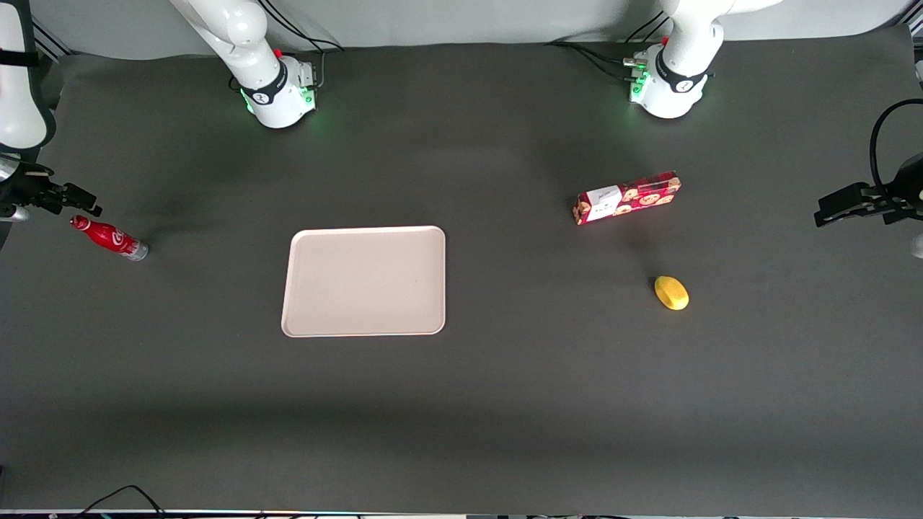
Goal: Place coke bottle on tray
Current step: 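Carry the upright bottle with the right gripper toward the white tray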
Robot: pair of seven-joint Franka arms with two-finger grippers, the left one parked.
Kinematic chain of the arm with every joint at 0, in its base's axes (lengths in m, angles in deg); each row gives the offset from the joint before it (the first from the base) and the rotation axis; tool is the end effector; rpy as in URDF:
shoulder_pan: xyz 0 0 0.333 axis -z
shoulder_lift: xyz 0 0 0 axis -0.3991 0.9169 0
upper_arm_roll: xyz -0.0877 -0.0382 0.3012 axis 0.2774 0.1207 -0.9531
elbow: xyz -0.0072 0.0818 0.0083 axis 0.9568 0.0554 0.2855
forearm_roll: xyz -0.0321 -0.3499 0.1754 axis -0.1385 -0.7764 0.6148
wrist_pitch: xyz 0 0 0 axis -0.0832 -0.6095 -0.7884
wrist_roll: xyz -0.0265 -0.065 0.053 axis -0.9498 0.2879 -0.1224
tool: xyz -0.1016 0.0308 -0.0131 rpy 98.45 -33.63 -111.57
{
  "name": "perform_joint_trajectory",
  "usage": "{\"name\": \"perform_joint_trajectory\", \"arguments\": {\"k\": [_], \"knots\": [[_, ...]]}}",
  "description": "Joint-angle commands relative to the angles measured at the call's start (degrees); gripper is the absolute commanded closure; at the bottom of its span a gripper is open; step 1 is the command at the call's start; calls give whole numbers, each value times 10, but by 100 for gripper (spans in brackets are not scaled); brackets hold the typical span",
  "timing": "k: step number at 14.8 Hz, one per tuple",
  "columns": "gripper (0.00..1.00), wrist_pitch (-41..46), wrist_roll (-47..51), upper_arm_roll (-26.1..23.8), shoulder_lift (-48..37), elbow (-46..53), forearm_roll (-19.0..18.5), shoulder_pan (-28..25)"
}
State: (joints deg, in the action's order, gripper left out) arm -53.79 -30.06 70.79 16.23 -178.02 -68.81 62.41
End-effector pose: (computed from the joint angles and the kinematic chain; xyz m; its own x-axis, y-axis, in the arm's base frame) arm 0.3922 -0.3172 0.3477 0.9931 -0.1120 0.0334 -0.1121 -0.9937 0.0005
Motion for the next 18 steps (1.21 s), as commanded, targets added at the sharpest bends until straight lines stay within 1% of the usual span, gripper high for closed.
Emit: {"name": "perform_joint_trajectory", "arguments": {"k": [1, 5, 6, 7, 8, 9, 10, 11, 12, 13, 15, 17, 18], "knots": [[0, -21, -21, -5, 26, 16, 17, 6], [0, -21, -21, -5, 37, 20, 17, 6], [4, -21, -21, -5, 39, 21, 17, 7], [10, -20, -21, -4, 44, 22, 18, 8], [16, -18, -21, -4, 44, 22, 29, 10], [24, -17, -24, -4, 45, 22, 34, 11], [38, -17, -24, -4, 45, 22, 34, 11], [49, -16, -26, -4, 45, 22, 33, 12], [59, -16, -39, -3, 45, 23, 34, 12], [67, -16, -49, -3, 45, 24, 34, 12], [81, -16, -50, -3, 45, 25, 34, 12], [90, -16, -50, -3, 45, 25, 34, 12], [98, -16, -50, -3, 45, 25, 34, 12]]}}
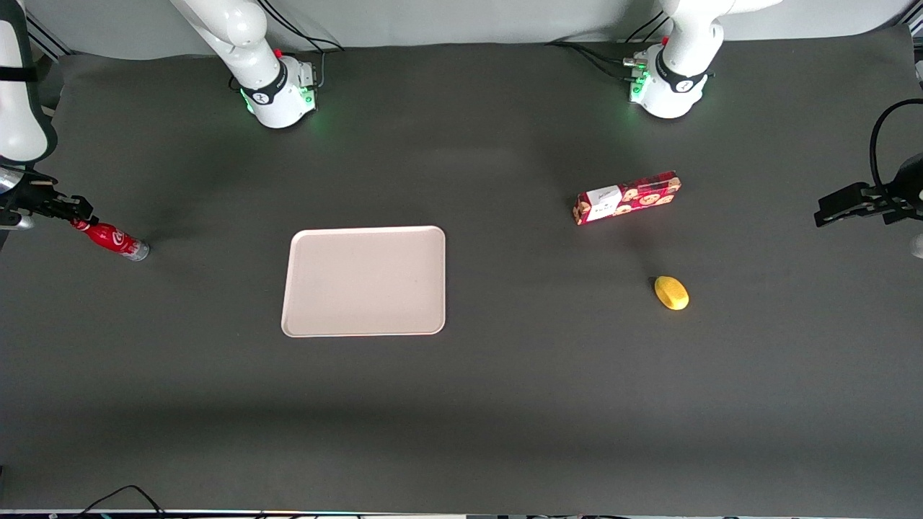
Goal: Place coke bottle on tray
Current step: 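Carry the upright bottle with the right gripper toward the white tray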
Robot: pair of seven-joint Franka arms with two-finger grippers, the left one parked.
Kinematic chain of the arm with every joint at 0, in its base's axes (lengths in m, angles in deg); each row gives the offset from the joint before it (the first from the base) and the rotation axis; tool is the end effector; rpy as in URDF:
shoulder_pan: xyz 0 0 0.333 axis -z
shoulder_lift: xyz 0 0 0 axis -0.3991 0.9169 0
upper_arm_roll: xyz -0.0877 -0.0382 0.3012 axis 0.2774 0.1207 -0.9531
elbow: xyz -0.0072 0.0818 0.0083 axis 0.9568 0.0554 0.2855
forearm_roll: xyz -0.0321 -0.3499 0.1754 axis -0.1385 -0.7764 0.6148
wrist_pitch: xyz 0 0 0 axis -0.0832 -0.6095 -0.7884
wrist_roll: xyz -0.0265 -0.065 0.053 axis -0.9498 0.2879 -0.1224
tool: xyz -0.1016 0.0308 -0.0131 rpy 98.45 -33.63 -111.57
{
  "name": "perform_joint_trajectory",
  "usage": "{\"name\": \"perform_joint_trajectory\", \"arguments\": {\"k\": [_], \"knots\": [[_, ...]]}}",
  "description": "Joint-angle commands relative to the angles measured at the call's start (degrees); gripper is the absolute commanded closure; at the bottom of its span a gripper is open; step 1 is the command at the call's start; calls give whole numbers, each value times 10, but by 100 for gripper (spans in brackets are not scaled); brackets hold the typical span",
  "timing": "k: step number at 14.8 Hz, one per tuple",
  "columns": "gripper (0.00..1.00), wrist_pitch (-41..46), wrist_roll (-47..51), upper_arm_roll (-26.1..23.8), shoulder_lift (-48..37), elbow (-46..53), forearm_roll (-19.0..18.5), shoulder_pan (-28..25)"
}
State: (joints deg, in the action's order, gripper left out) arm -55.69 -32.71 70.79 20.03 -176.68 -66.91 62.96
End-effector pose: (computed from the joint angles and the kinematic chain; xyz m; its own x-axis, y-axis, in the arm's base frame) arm 0.3978 -0.3278 0.3269 0.9942 -0.1002 0.0383 -0.0994 -0.9948 -0.0223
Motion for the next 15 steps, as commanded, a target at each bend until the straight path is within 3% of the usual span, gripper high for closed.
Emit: {"name": "perform_joint_trajectory", "arguments": {"k": [1, 5, 12, 15], "knots": [[100, 4, -24, -3, 7, 12, 15, 6], [100, 27, -27, -7, 3, 34, 15, 4], [100, 208, 0, -52, -13, 181, 7, -2], [100, 316, 47, -81, -13, 270, -21, -2]]}}
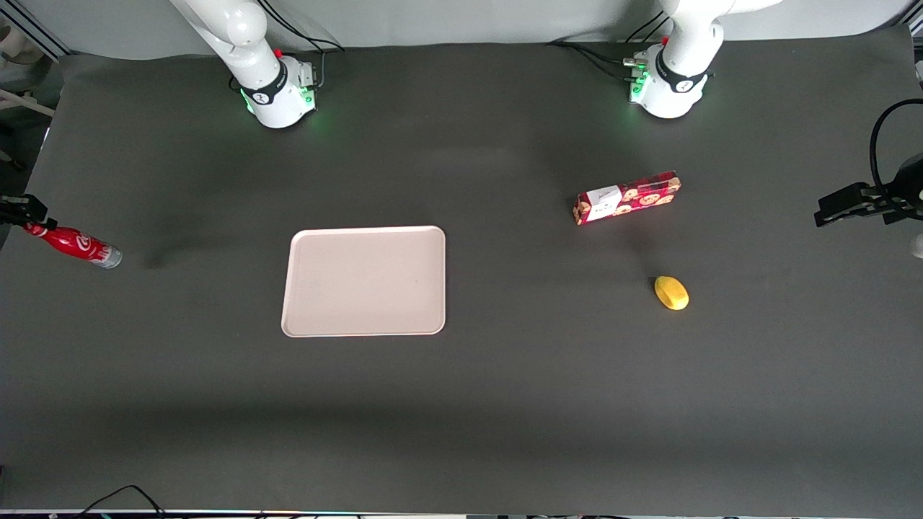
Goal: Place coke bottle on tray
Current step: 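Carry the upright bottle with the right gripper toward the white tray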
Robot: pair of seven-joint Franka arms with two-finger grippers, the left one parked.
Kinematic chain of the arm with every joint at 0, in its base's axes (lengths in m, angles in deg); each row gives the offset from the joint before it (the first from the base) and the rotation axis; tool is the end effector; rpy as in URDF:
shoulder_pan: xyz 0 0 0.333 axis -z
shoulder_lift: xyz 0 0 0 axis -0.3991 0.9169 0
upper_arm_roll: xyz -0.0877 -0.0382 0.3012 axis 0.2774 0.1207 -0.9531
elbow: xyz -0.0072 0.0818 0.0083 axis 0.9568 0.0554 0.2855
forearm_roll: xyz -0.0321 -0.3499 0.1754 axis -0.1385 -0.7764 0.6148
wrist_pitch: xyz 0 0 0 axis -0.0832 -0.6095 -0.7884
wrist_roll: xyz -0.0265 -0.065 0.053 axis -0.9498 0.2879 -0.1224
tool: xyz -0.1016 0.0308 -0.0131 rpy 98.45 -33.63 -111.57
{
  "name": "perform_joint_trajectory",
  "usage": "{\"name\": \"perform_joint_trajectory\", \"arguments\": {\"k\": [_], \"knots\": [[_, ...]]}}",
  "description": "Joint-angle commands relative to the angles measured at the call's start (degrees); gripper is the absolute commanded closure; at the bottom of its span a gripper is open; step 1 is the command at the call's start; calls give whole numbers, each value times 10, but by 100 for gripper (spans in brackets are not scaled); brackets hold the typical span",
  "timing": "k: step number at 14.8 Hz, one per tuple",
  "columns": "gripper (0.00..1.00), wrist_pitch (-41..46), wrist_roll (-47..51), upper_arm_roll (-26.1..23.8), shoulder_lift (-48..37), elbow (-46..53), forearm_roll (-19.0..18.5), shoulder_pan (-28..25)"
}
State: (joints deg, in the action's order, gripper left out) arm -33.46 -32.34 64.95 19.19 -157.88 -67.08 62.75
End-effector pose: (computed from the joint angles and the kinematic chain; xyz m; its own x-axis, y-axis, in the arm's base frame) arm 0.4674 -0.3058 0.4477 0.9998 0.0173 0.0085 0.0178 -0.9982 -0.0581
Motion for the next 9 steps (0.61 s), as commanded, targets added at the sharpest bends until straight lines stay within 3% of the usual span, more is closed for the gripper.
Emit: {"name": "perform_joint_trajectory", "arguments": {"k": [1, 5, 9], "knots": [[100, 132, 60, -38, -4, 110, -26, 0], [100, 167, 102, -70, -7, 140, -30, 0], [100, 176, 207, -157, -25, 145, -24, -6]]}}
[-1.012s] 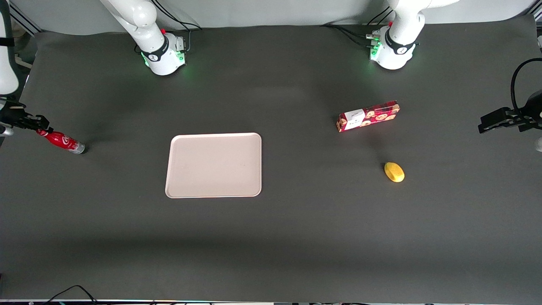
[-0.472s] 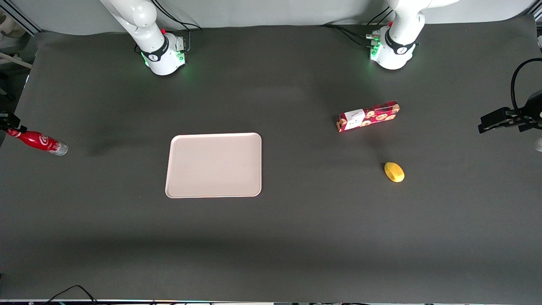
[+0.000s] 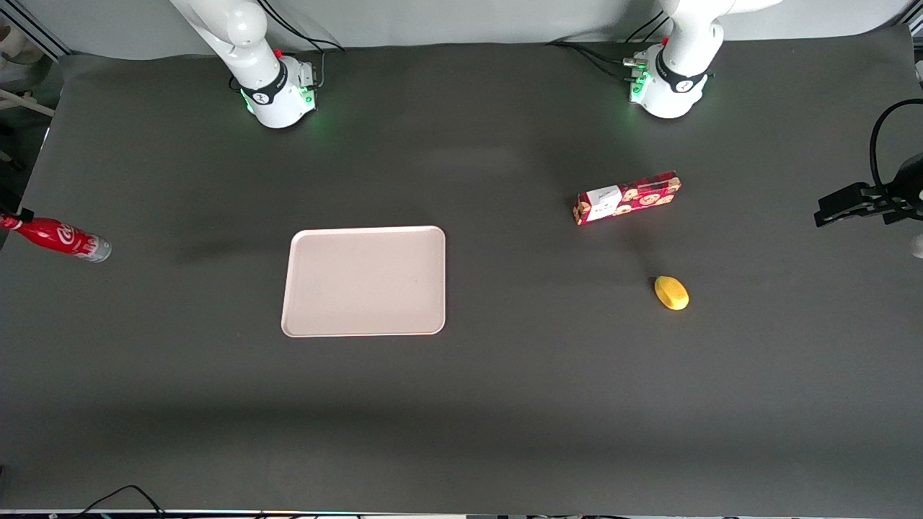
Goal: Place coke bottle on tray
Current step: 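Carry the upright bottle with the right gripper toward the white tray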
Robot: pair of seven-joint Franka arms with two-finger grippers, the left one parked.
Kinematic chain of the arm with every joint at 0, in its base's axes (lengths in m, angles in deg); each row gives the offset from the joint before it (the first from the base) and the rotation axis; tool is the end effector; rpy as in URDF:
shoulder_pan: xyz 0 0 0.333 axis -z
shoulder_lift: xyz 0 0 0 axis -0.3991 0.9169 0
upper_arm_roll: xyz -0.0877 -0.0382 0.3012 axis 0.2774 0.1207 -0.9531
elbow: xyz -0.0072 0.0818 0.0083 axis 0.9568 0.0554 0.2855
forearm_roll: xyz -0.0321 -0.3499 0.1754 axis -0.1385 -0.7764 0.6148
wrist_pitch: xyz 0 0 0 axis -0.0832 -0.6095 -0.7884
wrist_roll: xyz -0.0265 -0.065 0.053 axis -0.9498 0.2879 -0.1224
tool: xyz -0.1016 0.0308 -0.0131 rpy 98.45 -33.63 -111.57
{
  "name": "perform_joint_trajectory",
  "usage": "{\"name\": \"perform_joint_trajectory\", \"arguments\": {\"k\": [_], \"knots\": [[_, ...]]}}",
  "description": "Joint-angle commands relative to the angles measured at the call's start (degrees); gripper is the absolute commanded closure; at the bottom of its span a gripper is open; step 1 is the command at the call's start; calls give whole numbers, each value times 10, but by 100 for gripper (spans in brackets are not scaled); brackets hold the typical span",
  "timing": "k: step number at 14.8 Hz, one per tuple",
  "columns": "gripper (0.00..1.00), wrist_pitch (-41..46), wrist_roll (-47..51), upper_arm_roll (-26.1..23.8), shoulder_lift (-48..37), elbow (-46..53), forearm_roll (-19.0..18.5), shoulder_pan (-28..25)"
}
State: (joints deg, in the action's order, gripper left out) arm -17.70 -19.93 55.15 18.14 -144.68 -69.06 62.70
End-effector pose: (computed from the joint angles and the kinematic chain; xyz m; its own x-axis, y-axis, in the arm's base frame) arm 0.5136 -0.2235 0.5440 0.9992 -0.0068 -0.0395 -0.0084 -0.9991 -0.0413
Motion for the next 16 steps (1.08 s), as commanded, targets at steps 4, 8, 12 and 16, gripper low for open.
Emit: {"name": "perform_joint_trajectory", "arguments": {"k": [4, 8, 12, 16], "knots": [[100, 21, 171, -77, -17, 15, 1, -88], [100, 16, 273, -69, -15, 16, 7, -223], [100, -45, 423, -46, 12, 9, 5, -349], [100, -195, 413, -46, 66, -75, -4, -350]]}}
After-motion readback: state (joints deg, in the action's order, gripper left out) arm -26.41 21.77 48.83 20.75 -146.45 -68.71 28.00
